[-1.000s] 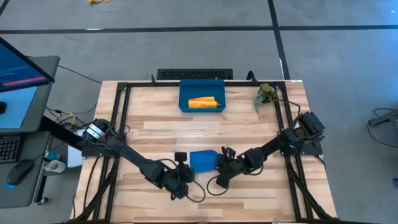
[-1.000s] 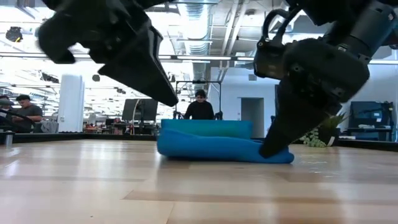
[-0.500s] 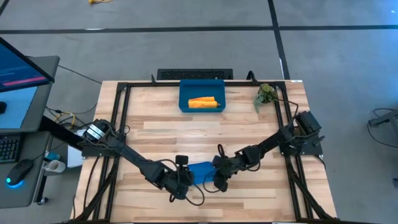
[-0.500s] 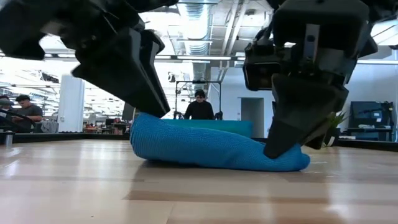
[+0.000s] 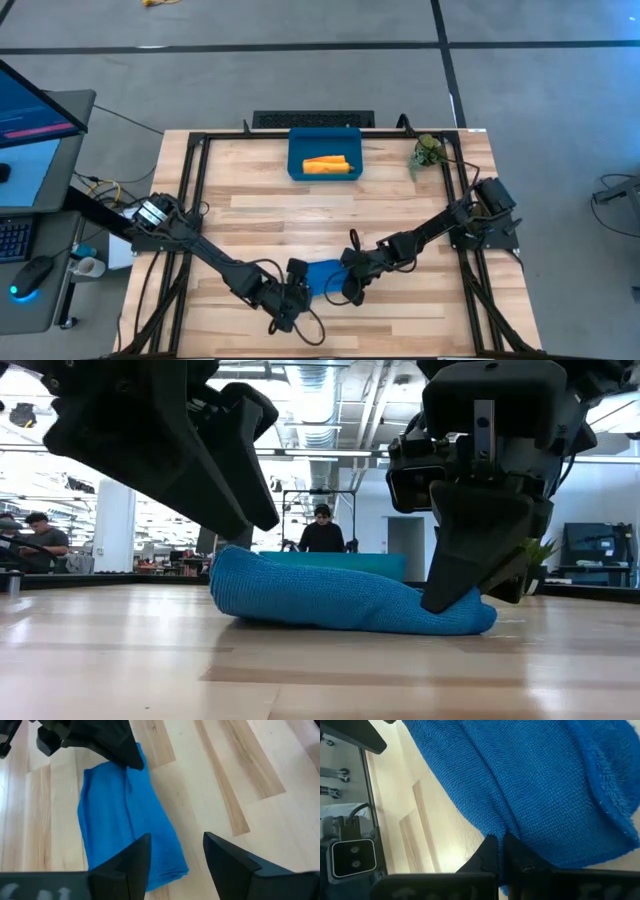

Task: Roll microfiber towels into tight, uniform cylinder then place into a basket
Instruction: Roll the blue microfiber towel

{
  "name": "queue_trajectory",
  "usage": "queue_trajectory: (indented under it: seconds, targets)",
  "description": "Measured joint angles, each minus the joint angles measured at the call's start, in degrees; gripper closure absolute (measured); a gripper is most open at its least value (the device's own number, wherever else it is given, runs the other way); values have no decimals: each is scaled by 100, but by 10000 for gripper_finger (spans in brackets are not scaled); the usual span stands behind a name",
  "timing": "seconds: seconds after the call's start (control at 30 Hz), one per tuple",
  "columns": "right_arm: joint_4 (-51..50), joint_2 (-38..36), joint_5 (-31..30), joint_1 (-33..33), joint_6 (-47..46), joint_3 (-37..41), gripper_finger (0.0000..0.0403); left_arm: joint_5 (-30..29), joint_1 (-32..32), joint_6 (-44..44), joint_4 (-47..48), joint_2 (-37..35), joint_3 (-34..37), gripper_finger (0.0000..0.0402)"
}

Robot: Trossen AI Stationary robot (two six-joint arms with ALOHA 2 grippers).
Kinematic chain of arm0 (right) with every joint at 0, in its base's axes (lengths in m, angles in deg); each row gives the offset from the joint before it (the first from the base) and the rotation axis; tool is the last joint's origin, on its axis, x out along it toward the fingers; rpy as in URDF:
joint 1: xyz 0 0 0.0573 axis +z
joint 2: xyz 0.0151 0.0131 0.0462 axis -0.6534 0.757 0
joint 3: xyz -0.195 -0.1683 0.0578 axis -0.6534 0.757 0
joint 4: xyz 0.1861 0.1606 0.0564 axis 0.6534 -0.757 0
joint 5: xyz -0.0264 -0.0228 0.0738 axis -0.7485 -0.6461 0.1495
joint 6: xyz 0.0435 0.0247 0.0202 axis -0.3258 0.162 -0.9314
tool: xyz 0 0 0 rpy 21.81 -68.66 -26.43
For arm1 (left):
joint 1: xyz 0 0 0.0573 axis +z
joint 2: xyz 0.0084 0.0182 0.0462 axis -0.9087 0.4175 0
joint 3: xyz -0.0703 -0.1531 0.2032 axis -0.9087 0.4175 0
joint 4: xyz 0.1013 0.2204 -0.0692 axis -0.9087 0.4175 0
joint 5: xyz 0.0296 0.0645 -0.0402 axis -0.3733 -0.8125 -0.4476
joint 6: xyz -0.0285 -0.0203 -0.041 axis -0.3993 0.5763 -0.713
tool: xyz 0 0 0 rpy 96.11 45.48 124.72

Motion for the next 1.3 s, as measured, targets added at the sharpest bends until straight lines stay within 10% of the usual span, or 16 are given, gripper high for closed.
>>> queue_trajectory:
  seconds: [0.63, 0.9, 1.3]
  targets:
    - [66, 4, 364, -15, 7, -4, 382, -117, 328, -881, 382, 470, -7, 264]
    - [109, 17, 1601, -9, -320, 11, 374, 1390, 536, -1093, 61, 470, -7, 391]
    - [133, 15, 1666, -2, -588, 8, 376, 1818, 567, -960, 94, 411, -4, 400]
